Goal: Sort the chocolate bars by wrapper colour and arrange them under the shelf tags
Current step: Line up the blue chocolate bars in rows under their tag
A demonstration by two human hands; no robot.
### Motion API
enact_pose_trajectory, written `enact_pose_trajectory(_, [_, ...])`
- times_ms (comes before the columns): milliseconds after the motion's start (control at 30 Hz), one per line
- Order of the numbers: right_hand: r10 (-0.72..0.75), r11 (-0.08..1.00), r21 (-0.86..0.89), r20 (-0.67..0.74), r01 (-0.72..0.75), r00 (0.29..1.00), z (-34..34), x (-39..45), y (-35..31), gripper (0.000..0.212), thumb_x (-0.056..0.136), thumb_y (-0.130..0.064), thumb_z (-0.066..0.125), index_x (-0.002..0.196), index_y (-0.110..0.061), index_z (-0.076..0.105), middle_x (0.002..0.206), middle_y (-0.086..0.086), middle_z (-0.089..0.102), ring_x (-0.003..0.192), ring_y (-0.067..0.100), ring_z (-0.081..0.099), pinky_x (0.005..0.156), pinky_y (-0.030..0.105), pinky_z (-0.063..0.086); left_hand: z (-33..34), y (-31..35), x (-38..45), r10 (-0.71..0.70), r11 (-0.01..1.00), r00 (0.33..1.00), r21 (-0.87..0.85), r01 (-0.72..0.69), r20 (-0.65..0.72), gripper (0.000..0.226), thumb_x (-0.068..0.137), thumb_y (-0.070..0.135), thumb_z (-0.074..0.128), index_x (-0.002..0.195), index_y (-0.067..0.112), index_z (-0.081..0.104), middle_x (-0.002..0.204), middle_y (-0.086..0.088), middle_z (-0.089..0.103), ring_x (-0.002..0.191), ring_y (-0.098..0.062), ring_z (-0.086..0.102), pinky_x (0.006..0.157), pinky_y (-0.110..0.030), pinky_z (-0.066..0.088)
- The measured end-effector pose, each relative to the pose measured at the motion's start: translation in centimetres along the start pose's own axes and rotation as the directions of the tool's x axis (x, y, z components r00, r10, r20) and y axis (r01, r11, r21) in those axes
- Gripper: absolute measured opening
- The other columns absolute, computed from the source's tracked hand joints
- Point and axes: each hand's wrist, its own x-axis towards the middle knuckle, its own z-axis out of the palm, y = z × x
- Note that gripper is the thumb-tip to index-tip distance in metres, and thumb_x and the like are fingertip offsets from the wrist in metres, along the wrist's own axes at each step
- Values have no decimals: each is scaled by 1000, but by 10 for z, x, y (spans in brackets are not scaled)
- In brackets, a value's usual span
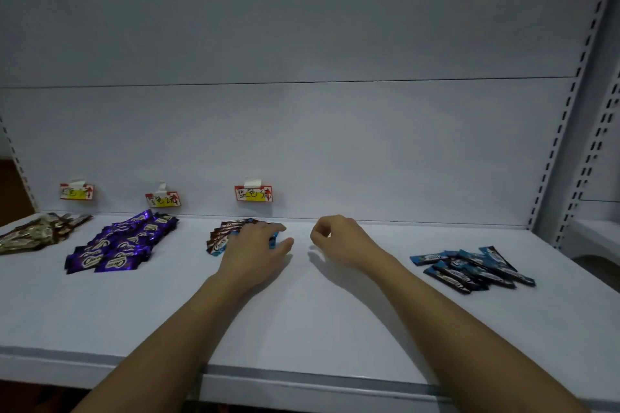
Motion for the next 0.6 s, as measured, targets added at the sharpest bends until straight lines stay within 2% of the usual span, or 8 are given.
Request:
enact_pose_trajectory(67, [-6, 1000, -5, 1, 6, 1000, -22, -10, 20, 17, 91, -29, 52, 91, -22, 68, 97, -6, 67, 88, 13, 62, 80, 33, 53, 13, 30, 5, 20, 993, 998, -118, -13, 65, 45, 91, 58, 48, 133, 39, 52, 136, 8, 54, 122, -15, 50, 100, -39, 45])
enact_pose_trajectory(200, [9, 1000, -11, -7, -9, 1000, -72, -25, 71, 16, 92, -34, 53, 91, -31, 68, 96, -14, 66, 85, 6, 62, 65, 21, 48, 44, 98, 19, 104, 964, 986, -259, -68, 127, 34, 91, 53, 53, 123, 43, 54, 119, 15, 59, 102, -7, 55, 90, -32, 48])
enact_pose_trajectory(267, [35, 999, -29, -20, -35, 999, -99, -31, 100, 13, 92, -37, 55, 89, -35, 67, 96, -16, 65, 86, 4, 62, 68, 20, 47, 58, 131, 26, 144, 948, 976, -306, -89, 162, 28, 90, 48, 55, 117, 42, 59, 112, 17, 62, 94, -6, 58, 88, -31, 50])
enact_pose_trajectory(400, [108, 992, -55, -42, -110, 993, -146, -42, 153, 7, 91, -33, 62, 91, -34, 69, 94, -15, 67, 87, 2, 62, 77, 24, 50, 81, 188, 44, 247, 926, 940, -343, -158, 234, 20, 90, 36, 60, 108, 32, 67, 103, 12, 65, 90, -9, 59, 84, -30, 50])
enact_pose_trajectory(500, [142, 989, -27, -77, -144, 987, -163, -54, 183, 5, 89, -28, 68, 87, -31, 71, 87, -13, 70, 82, 3, 63, 71, 19, 45, 96, 212, 52, 298, 902, 909, -398, -169, 291, 17, 89, 32, 63, 101, 25, 72, 101, 10, 66, 89, -9, 60, 79, -27, 50])
enact_pose_trajectory(600, [187, 981, -58, 33, -185, 982, -175, -67, 199, 3, 86, -34, 71, 85, -32, 74, 83, -18, 71, 78, -2, 63, 65, 16, 43, 105, 212, 53, 337, 883, 885, -433, -179, 321, 18, 89, 36, 63, 99, 24, 74, 96, 13, 63, 86, -6, 59, 67, -18, 45])
